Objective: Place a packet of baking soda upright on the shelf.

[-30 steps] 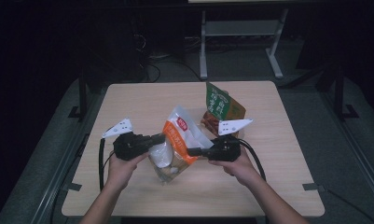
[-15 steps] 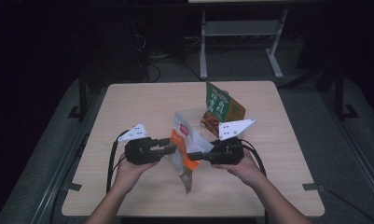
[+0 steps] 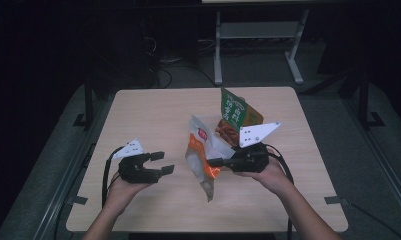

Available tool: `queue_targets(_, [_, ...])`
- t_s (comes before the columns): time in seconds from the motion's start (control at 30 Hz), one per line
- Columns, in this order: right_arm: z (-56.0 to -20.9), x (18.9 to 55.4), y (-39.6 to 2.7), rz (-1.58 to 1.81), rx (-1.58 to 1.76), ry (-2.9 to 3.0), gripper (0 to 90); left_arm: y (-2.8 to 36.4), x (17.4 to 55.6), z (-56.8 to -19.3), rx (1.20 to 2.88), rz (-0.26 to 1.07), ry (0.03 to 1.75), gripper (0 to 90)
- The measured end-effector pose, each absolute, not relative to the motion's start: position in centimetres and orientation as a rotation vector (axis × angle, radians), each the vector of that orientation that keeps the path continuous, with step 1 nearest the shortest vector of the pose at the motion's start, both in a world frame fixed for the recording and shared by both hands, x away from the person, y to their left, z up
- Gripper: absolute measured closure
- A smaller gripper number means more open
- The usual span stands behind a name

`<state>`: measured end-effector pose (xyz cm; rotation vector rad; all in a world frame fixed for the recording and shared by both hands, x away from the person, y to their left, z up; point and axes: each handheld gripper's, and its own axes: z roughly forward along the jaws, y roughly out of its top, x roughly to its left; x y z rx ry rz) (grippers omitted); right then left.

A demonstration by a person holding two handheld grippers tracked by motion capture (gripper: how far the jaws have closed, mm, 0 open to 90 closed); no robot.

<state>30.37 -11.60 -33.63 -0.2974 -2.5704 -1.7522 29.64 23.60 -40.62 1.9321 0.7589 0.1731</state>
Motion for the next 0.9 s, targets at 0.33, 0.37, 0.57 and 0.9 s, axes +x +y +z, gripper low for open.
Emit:
queue_targets(0.33, [-32.4,32.3,-11.6,-1.736,-0.387,-2.657,90.0,23.3,28.5,-43.1,2.101,0.138,0.758,17.3])
queue_targets(0.37, [-32.3,32.5,-11.6,-1.732,-0.402,-2.661,90.0,23.1,28.6,-43.2,2.111,0.139,0.753,16.4])
queue_targets(0.57, [-31.5,33.9,-11.6,-1.714,-0.472,-2.702,90.0,22.7,28.6,-43.7,2.175,0.161,0.726,13.6])
queue_targets(0.9, [-31.0,36.0,-11.1,-1.672,-0.582,-2.788,90.0,22.8,28.8,-43.9,2.172,0.17,0.735,13.6])
